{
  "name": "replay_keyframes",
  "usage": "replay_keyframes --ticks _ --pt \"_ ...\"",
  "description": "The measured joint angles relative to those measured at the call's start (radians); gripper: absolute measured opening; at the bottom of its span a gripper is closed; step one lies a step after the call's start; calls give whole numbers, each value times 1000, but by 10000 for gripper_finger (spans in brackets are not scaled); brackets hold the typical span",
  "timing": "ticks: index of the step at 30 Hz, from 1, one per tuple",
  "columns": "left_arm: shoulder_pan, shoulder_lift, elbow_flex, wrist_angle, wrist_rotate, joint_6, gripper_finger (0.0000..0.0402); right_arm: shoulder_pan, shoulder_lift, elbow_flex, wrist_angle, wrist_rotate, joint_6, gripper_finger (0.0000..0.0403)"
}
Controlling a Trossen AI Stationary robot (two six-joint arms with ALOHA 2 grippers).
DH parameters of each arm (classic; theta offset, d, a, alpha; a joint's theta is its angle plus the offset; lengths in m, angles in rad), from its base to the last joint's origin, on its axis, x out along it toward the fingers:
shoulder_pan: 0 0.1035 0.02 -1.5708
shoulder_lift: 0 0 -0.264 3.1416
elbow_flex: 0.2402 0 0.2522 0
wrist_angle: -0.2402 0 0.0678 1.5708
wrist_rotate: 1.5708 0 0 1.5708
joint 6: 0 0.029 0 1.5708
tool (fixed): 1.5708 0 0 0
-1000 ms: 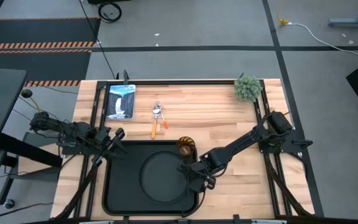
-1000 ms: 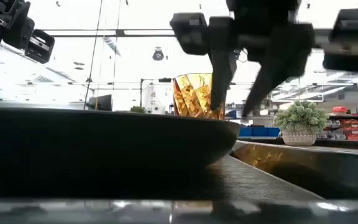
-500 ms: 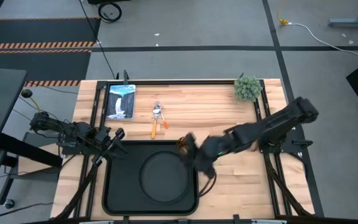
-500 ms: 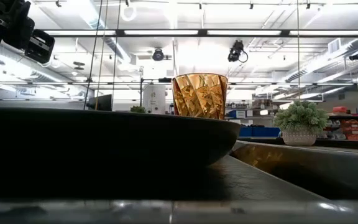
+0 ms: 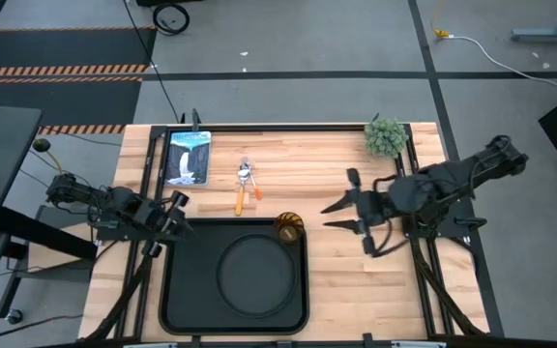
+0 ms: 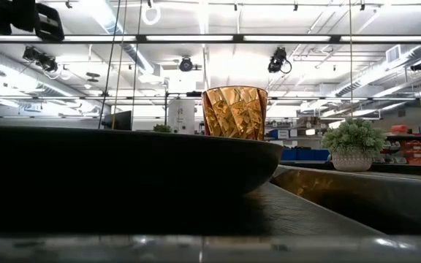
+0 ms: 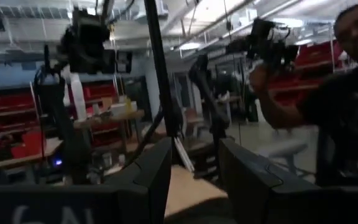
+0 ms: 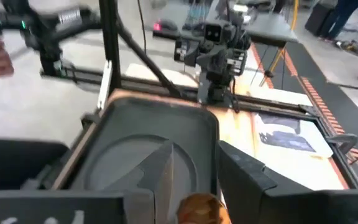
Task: Pick and place plate/cup/fork/spoon on tray
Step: Put the orange fork to the left of the black plate on the black serving tray
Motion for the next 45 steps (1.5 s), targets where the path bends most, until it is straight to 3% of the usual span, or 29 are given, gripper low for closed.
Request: replay_keyframes --ticks 11,19,22,28,34,38,45 --pt "-1 1 0 78 0 -339 142 29 -131 -331 422 77 74 127" --pt "1 1 0 64 -82 -263 142 23 -114 -517 703 128 67 127" --pt "0 7 0 57 -199 -224 142 22 -113 -569 817 132 35 127" --pt "1 89 0 8 -616 -205 142 20 -113 -608 917 201 -80 127" --pt "19 241 0 14 -839 -229 142 -7 -113 -608 920 229 -152 127" --pt "61 353 0 15 -902 -290 142 -22 -113 -608 920 228 -193 127" --pt "154 538 30 8 -870 -387 142 -17 -99 -608 940 219 -206 127"
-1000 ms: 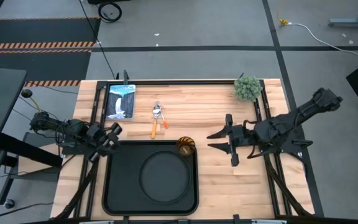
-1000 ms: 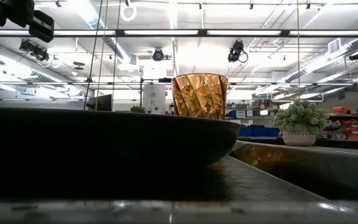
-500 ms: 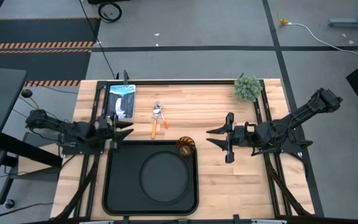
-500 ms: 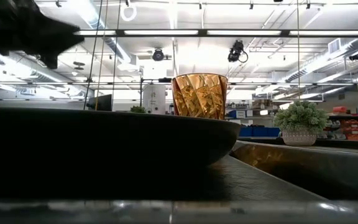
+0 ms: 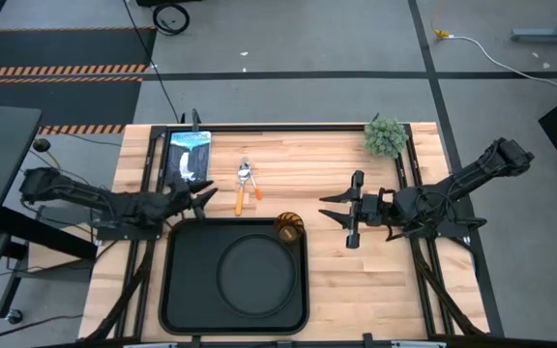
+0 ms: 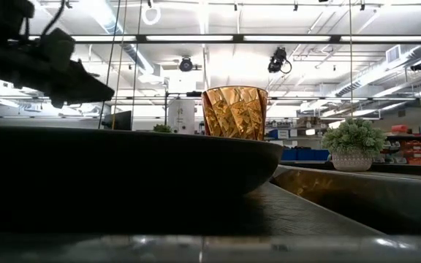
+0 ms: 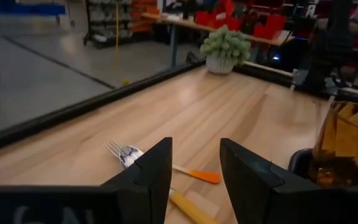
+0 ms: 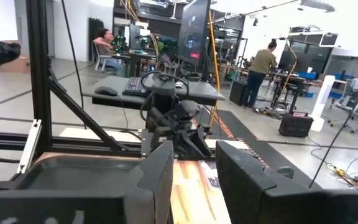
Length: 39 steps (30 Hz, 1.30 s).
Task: Pick and place plate/cup/fork/spoon on tray
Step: Put the orange fork to the left of the black plate on the black serving tray
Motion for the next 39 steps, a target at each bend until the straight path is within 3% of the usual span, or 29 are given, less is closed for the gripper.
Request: replay_keyframes --ticks 8,12,17,25,31,39 --pt "133 264 116 2 133 -81 142 29 92 11 188 -3 -147 127" --pt "217 405 191 0 198 -92 142 54 107 47 192 9 -190 127" --pt "314 573 292 -1 356 -140 142 87 85 60 187 52 -192 127" --pt "397 864 500 -98 521 -162 142 135 71 60 160 95 -187 127" --pt "445 1057 702 -264 533 -161 142 126 32 60 182 202 -321 126" --pt "481 1256 1016 -680 565 -171 142 67 -99 60 -16 225 -345 122"
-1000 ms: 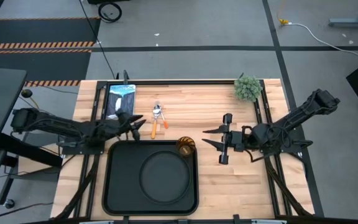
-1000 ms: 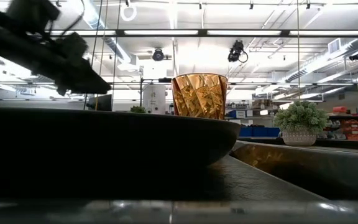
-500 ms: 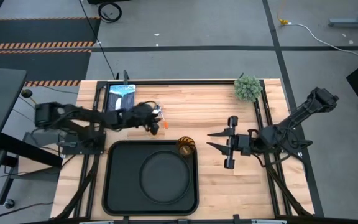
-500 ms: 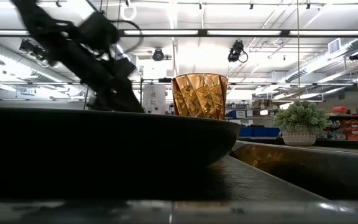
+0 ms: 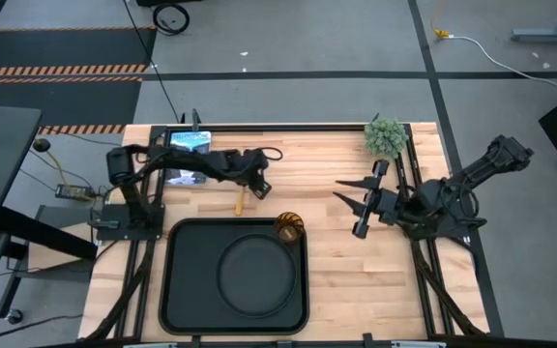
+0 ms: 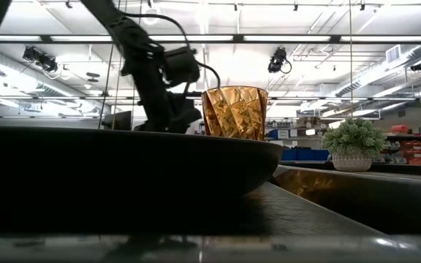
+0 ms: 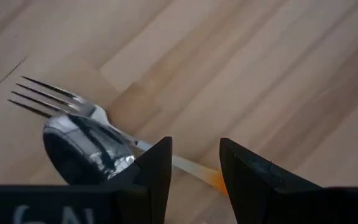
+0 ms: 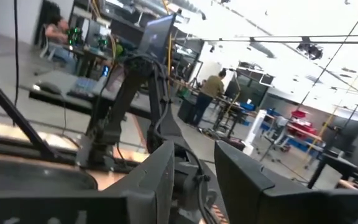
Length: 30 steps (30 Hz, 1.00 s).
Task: Pick and place plate/cup/fork/spoon on tray
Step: Put the orange fork to the left of the black plate on the black serving tray
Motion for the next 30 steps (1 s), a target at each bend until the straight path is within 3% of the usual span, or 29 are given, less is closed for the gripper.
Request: replay_keyframes --ticks 5,12,21,30 --pt "-8 53 107 -127 2 -67 142 -18 -48 0 -66 -14 -11 121" --pt "-15 73 118 -137 -12 -173 142 -40 -62 0 -70 -100 -66 121" --pt "-61 105 119 -179 -29 -146 142 -78 -62 0 -71 -172 -111 121" --pt "-81 89 119 -331 14 -142 142 -113 -62 0 -71 -202 -113 121"
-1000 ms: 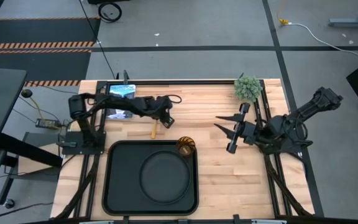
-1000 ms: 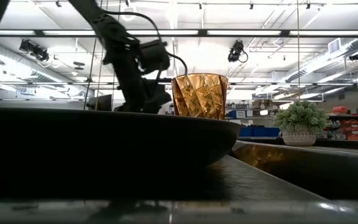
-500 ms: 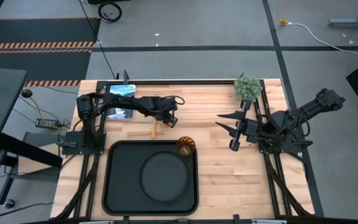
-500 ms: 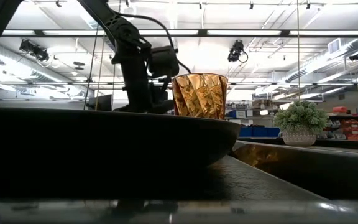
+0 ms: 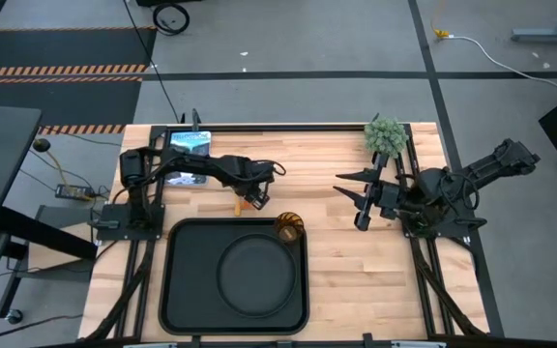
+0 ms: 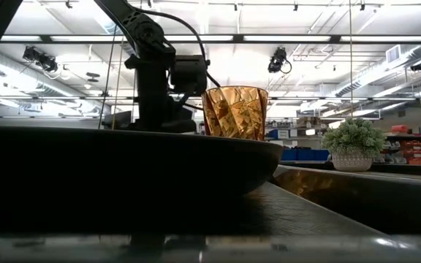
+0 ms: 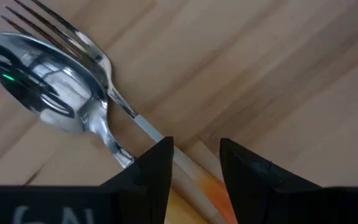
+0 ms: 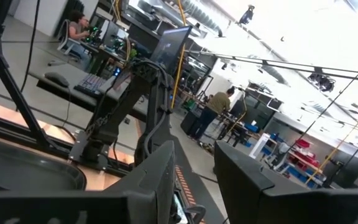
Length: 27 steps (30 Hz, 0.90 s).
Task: Pick and place plate/cup/fork/spoon on tray
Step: Put the orange fork to the left of the black plate on the black serving tray
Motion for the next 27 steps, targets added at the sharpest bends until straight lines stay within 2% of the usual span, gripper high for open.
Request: replay_keyframes --ticks 5,8,11,19,27 --pt "-29 -36 -3 9 8 -4 142 -12 0 0 -1 0 1 121" --pt "-37 -63 -3 -2 -37 -30 142 -14 0 0 -1 -18 8 121" --pt "-24 -63 -3 -9 -75 -60 142 -14 1 0 -2 -46 22 121" --pt "35 -55 -3 -5 -79 -115 142 -14 1 0 -9 -75 57 121" --pt "40 -55 -3 -6 -79 -139 142 -13 1 0 -20 -103 84 121"
